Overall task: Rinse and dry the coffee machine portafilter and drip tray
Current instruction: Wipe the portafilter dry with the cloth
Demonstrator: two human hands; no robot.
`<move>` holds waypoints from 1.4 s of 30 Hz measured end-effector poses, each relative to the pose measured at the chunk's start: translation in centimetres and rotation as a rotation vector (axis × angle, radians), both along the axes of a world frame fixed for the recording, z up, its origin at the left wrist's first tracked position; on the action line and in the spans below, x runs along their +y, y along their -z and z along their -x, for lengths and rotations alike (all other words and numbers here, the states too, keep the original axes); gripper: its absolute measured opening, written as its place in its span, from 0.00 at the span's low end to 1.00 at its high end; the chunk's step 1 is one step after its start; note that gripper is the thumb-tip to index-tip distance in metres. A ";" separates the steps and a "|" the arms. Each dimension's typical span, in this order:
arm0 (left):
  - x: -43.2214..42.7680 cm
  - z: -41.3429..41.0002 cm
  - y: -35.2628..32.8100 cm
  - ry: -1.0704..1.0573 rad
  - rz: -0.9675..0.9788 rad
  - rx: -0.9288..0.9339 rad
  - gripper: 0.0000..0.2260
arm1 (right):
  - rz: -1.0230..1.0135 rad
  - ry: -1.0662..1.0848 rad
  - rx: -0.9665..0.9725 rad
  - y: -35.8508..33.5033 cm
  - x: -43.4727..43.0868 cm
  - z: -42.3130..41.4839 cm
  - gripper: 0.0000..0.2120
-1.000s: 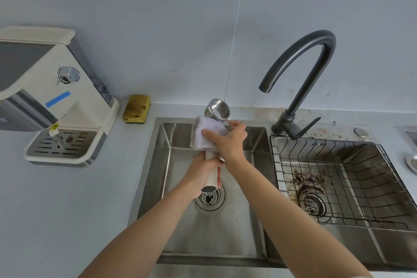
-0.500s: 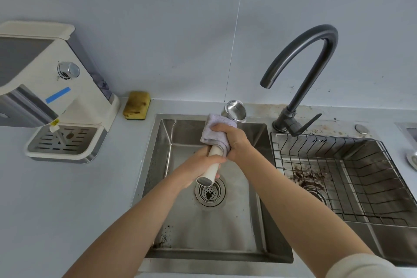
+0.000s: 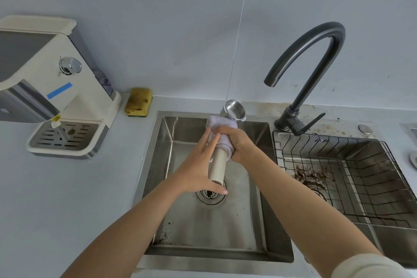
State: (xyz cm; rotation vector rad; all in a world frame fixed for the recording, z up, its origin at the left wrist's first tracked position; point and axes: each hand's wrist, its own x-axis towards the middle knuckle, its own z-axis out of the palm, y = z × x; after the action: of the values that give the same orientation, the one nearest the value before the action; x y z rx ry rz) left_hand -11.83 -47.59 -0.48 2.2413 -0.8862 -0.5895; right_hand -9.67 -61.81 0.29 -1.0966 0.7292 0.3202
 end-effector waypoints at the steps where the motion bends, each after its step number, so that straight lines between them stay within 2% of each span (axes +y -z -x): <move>1: -0.1 0.1 0.2 -0.013 0.035 -0.004 0.58 | 0.000 -0.012 -0.015 -0.1 -0.1 0.0 0.07; 5: -0.5 -0.1 0.9 -0.136 0.180 -0.049 0.56 | -0.019 -0.043 -0.045 -0.4 -0.1 0.1 0.04; 11: -1.2 -0.9 1.9 -0.301 0.316 -0.187 0.40 | -0.094 -0.064 -0.059 0.5 0.8 1.0 0.05; 16: -1.0 -0.8 3.0 -0.364 0.388 -0.273 0.33 | -0.113 -0.139 -0.096 1.2 1.4 1.9 0.06; 19: -0.9 -0.8 3.6 -0.364 0.409 -0.372 0.33 | -0.089 -0.269 -0.202 1.1 1.5 2.4 0.04; 22: -0.9 -1.0 4.2 -0.385 0.424 -0.496 0.31 | 0.023 -0.388 -0.276 0.9 1.4 2.8 0.03; 25: -0.9 -1.1 4.5 -0.380 0.407 -0.514 0.30 | 0.086 -0.433 -0.303 1.1 1.5 3.1 0.05; 27: -0.8 -1.1 3.7 -0.333 0.310 -0.378 0.31 | 0.137 -0.406 -0.244 1.6 1.2 3.2 0.08; 29: -0.1 -1.6 2.6 -0.221 0.186 -0.106 0.30 | 0.151 -0.337 -0.175 2.2 0.8 3.5 0.08; 31: 1.0 -2.3 1.5 -0.141 0.149 0.218 0.29 | 0.129 -0.271 -0.126 2.8 0.7 3.9 0.17; 33: 1.5 -2.9 0.9 -0.260 0.259 0.465 0.30 | 0.124 -0.246 -0.101 3.3 0.8 4.2 0.29; 35: 1.1 -3.3 1.1 -0.512 0.365 0.577 0.26 | 0.122 -0.248 -0.114 3.5 1.0 4.2 0.30; 37: 0.0 -3.6 1.0 -0.676 0.352 0.667 0.15 | 0.155 -0.279 -0.152 3.4 1.4 4.3 0.30; 38: -0.5 -3.7 0.9 -0.704 0.337 0.741 0.12 | 0.190 -0.307 -0.171 3.3 1.6 4.3 0.29; 40: -1.3 -4.2 1.0 -0.697 0.326 0.849 0.13 | 0.253 -0.375 -0.211 3.1 2.1 4.3 0.27; 42: -1.5 -4.6 0.9 -0.680 0.324 0.874 0.12 | 0.284 -0.446 -0.234 2.8 2.4 4.4 0.22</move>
State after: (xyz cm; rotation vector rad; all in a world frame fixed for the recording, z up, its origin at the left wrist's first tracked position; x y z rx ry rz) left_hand -7.28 -49.06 -1.35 1.5723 0.2101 -0.8883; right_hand -14.11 -59.43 -2.52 -1.5407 0.3200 0.4654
